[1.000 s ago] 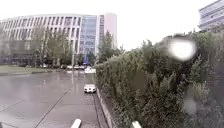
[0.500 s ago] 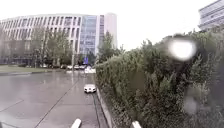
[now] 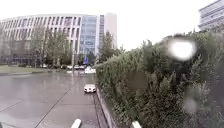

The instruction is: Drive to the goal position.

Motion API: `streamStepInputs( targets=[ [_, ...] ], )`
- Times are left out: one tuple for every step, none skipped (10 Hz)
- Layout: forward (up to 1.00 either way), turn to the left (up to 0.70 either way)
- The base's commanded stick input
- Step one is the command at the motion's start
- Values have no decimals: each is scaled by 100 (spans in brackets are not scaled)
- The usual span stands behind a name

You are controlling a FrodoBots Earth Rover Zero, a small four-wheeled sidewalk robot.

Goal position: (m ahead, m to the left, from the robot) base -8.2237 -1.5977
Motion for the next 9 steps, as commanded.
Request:
streamStepInputs(
  targets=[
    [6, 0],
    [6, 0],
    [6, 0],
    [6, 0],
    [6, 0],
    [6, 0],
    [6, 0],
    [6, 0],
    [6, 0]
  ],
)
